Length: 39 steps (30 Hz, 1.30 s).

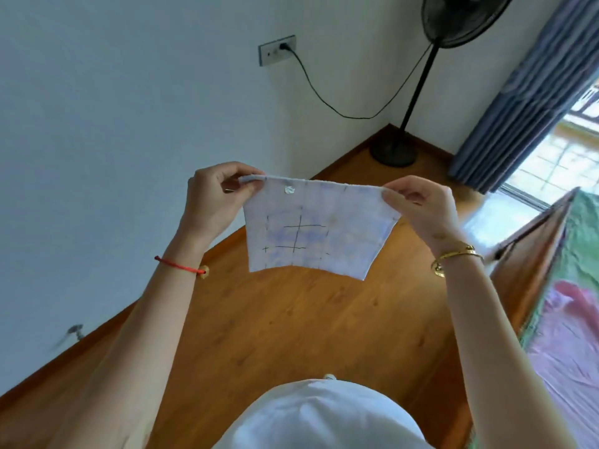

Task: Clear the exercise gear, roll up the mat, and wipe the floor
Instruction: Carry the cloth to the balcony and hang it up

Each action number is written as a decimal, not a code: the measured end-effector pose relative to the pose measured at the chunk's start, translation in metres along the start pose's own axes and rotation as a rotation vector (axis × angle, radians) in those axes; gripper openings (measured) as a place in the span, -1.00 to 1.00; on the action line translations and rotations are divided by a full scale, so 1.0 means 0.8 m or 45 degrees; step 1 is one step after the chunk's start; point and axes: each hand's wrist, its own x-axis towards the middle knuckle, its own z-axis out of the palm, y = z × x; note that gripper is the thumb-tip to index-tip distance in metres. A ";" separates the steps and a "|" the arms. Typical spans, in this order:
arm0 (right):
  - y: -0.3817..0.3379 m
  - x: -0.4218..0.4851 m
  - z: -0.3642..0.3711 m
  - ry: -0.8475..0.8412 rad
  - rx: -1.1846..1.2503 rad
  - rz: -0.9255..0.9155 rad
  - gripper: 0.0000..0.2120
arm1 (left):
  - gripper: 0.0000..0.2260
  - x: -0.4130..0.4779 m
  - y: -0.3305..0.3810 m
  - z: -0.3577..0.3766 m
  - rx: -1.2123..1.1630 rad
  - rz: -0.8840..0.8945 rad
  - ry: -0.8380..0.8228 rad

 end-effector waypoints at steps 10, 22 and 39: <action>0.138 0.086 -0.171 0.301 -0.128 0.177 -0.92 | -0.85 0.156 0.081 0.242 -0.149 0.151 -0.263; 0.302 0.235 -0.304 0.640 -0.145 0.424 -0.97 | -0.87 0.382 0.159 0.508 -0.308 0.321 -0.631; 0.494 0.450 -0.486 1.075 -0.070 0.675 -0.95 | -0.86 0.655 0.307 0.878 -0.420 0.561 -1.057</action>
